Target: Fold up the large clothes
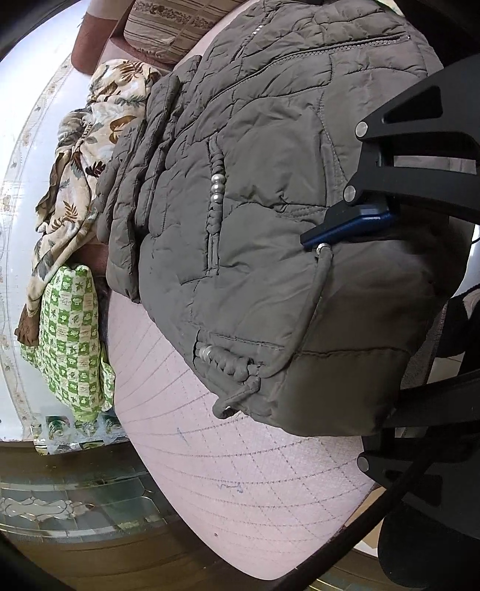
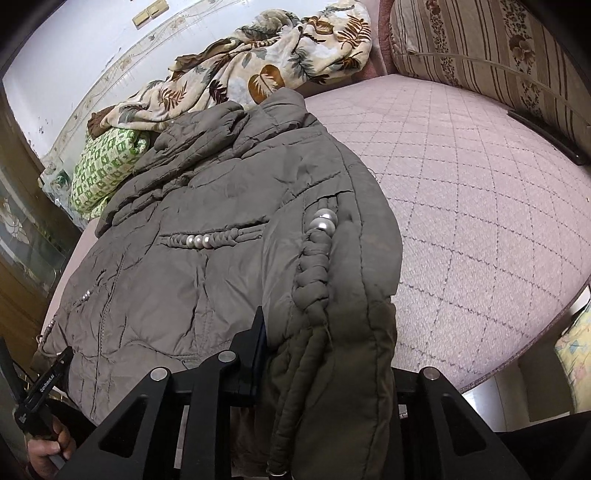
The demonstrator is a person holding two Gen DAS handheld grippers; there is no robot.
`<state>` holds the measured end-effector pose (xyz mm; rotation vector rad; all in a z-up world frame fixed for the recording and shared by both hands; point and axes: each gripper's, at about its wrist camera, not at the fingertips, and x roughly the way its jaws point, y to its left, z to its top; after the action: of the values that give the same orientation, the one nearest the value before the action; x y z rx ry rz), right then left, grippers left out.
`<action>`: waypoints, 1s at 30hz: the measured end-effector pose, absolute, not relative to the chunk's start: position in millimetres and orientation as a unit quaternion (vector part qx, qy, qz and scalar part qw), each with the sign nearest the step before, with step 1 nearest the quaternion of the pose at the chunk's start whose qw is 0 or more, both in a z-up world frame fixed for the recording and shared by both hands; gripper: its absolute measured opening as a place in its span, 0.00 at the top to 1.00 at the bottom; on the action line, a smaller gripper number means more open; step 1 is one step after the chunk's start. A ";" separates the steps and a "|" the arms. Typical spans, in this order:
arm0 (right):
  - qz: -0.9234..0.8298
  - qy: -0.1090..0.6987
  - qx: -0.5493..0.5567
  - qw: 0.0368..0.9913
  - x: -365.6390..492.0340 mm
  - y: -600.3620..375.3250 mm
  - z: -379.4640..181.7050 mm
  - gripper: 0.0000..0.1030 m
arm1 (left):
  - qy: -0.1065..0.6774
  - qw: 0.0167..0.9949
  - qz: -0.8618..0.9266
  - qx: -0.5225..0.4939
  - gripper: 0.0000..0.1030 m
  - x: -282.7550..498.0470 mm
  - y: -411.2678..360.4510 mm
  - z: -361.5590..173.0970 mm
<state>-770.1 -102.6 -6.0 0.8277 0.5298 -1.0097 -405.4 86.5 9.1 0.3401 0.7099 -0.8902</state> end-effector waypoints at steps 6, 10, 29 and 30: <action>-0.465 0.243 0.377 0.763 -769.1 -101.4 -6.2 0.73 | 0.328 0.826 -0.426 0.168 0.61 -408.9 86.5 11.5; -0.466 0.242 0.370 0.767 -767.4 -99.1 -4.7 0.75 | 0.319 0.826 -0.433 0.168 0.69 -411.2 87.4 13.9; -0.472 0.225 0.344 0.780 -768.4 -87.8 13.6 0.78 | 0.296 0.827 -0.443 0.179 0.79 -417.9 88.1 30.1; -0.472 0.223 0.342 0.781 -769.2 -87.3 16.2 0.79 | 0.293 0.828 -0.443 0.179 0.79 -418.1 88.6 32.3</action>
<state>-769.2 -87.3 16.2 0.7389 0.4816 -1.0190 -418.1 88.6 32.3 0.3807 0.6231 -0.9415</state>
